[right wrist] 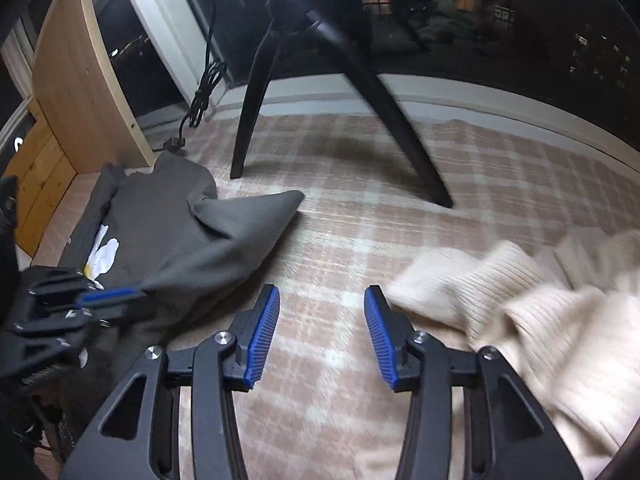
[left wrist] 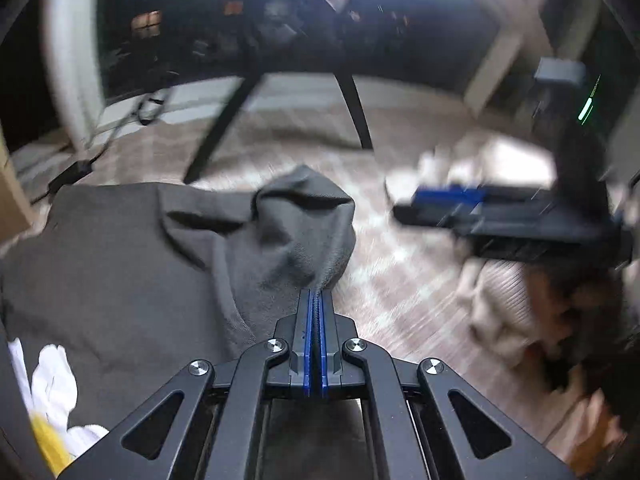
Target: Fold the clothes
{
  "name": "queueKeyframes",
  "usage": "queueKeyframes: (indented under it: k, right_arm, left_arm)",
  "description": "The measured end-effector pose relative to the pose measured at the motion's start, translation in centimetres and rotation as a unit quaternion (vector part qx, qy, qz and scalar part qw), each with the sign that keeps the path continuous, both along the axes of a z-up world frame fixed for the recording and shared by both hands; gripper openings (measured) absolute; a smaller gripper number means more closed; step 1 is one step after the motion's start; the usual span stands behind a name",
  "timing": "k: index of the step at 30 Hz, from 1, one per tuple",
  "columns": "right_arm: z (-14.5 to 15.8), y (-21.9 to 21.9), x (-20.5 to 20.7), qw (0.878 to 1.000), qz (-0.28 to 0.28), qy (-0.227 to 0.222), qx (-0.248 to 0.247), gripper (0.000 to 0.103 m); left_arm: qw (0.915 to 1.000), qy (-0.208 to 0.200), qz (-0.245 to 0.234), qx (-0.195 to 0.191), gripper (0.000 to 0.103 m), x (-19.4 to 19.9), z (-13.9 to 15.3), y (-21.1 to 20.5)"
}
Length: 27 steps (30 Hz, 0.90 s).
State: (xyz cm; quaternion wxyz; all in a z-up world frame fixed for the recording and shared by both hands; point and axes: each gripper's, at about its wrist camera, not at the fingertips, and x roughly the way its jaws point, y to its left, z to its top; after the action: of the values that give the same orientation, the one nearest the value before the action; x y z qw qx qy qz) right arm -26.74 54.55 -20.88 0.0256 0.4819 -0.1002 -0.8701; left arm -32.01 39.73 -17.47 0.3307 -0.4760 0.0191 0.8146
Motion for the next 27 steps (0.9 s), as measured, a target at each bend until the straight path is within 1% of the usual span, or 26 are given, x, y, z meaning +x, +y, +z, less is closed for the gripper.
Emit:
queueKeyframes:
  k: [1, 4, 5, 6, 7, 11, 12, 14, 15, 18, 20, 21, 22, 23, 24, 27]
  right_arm:
    - [-0.2, -0.3, -0.5, 1.000, 0.004, -0.001, 0.001, 0.044]
    - [-0.5, -0.7, -1.8, 1.000, 0.011, -0.002, -0.010, 0.045]
    - [-0.6, -0.8, -2.0, 1.000, 0.013, -0.002, -0.016, 0.046]
    - [-0.8, -0.9, -2.3, 1.000, 0.015, -0.004, -0.020, 0.051]
    - [-1.0, -1.1, -2.5, 1.000, 0.017, -0.007, -0.021, 0.053]
    - [-1.5, -1.8, -2.5, 0.999, 0.022, -0.023, 0.010, 0.053]
    - [-1.4, -1.9, -2.3, 0.999, 0.024, -0.021, 0.012, 0.053]
    - [-1.1, -2.1, -1.8, 0.999, 0.042, -0.014, -0.008, 0.054]
    - [-0.9, -2.5, -1.6, 0.998, 0.053, -0.012, -0.011, 0.054]
    - [0.0, -3.6, -0.3, 0.997, 0.075, -0.006, 0.001, 0.054]
    - [0.7, -4.0, 1.1, 0.996, 0.086, 0.003, -0.018, 0.054]
    - [1.2, -4.2, 1.6, 0.995, 0.095, 0.010, -0.034, 0.057]
    - [1.5, -4.4, 1.9, 0.993, 0.102, 0.018, -0.048, 0.066]
    - [1.7, -4.8, 1.8, 0.992, 0.106, 0.025, -0.056, 0.069]
    - [1.7, -5.2, 1.5, 0.992, 0.109, 0.028, -0.056, 0.071]
    - [0.6, -6.0, 0.0, 0.991, 0.109, 0.018, -0.070, 0.071]
  left_arm:
    - [1.0000, 0.003, 0.006, 0.005, 0.002, 0.0, 0.2, -0.6]
    - [0.9997, 0.010, 0.022, 0.000, 0.002, -0.2, 0.1, -1.8]
    - [0.9995, 0.010, 0.029, 0.000, 0.002, -0.2, -0.1, -2.3]
    - [0.9993, 0.006, 0.038, 0.005, 0.002, -0.3, -0.4, -3.0]
    - [0.9988, 0.000, 0.048, 0.012, 0.002, -0.7, -0.7, -3.8]
    - [0.9971, -0.017, 0.072, 0.021, 0.002, -1.5, -1.7, -5.5]
    - [0.9970, -0.020, 0.072, 0.021, 0.002, -1.6, -1.9, -5.6]
    - [0.9970, -0.023, 0.072, 0.019, 0.002, -1.7, -2.3, -5.6]
    - [0.9970, -0.023, 0.072, 0.020, 0.002, -1.7, -2.4, -5.5]
    - [0.9970, -0.024, 0.070, 0.023, 0.003, -1.7, -2.3, -5.6]
    - [0.9971, -0.025, 0.068, 0.024, 0.003, -1.7, -2.3, -5.7]
    - [0.9973, -0.024, 0.066, 0.022, 0.003, -1.7, -2.2, -5.7]
    - [0.9976, -0.022, 0.063, 0.020, 0.003, -1.7, -2.1, -5.5]
    - [0.9978, -0.021, 0.061, 0.017, 0.003, -1.7, -2.0, -5.4]
    - [0.9979, -0.020, 0.059, 0.015, 0.002, -1.7, -1.9, -5.4]
    - [0.9981, -0.018, 0.058, 0.012, 0.003, -1.8, -1.8, -5.2]
